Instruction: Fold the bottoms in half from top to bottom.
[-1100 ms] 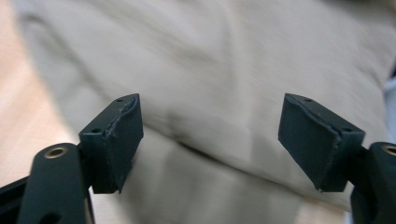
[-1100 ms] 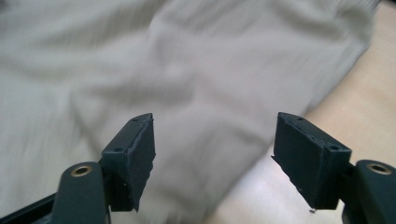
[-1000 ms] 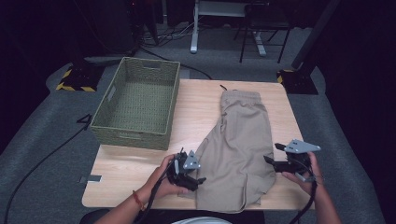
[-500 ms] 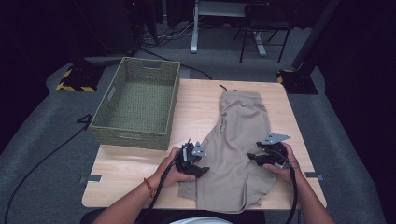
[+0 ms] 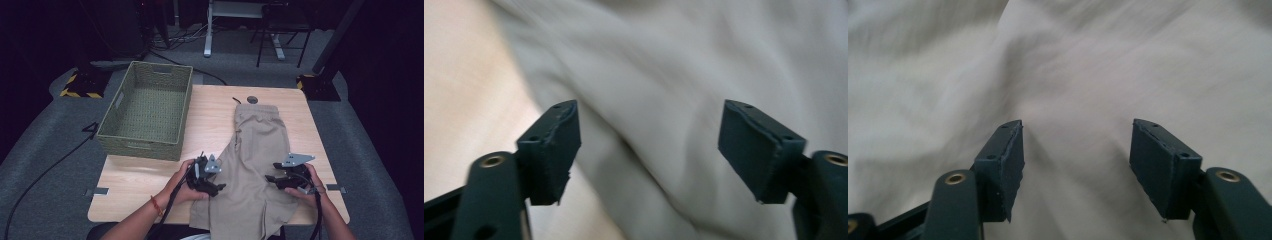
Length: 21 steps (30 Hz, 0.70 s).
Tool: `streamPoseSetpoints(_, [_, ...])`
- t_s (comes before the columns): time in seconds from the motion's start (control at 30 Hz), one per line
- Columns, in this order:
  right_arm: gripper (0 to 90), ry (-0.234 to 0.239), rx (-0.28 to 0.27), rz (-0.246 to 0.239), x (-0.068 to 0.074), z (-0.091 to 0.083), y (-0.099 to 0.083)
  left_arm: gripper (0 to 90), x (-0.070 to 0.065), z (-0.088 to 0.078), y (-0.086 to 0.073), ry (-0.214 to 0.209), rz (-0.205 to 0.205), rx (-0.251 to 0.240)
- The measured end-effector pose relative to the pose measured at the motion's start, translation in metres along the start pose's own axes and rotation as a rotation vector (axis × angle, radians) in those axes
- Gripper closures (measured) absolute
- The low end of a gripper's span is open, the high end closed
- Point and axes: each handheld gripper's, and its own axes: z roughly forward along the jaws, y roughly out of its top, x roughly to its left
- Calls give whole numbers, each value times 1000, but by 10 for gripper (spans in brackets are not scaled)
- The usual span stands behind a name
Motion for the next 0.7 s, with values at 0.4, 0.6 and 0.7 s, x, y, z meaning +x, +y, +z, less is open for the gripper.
streamPoseSetpoints(0.4, [327, -208, -37, 98, -67, 2, 31, 173, 50, 49, 58, 61, -57, -11])
streamPoseSetpoints(0.6, [365, -208, 25, 132, -83, 23, 24, 326, 64, 78, 54, 57, -94, 72])
streamPoseSetpoints(0.7, [373, -186, 40, 121, -79, 30, 20, 397, 61, 85, 50, 34, -95, 84])
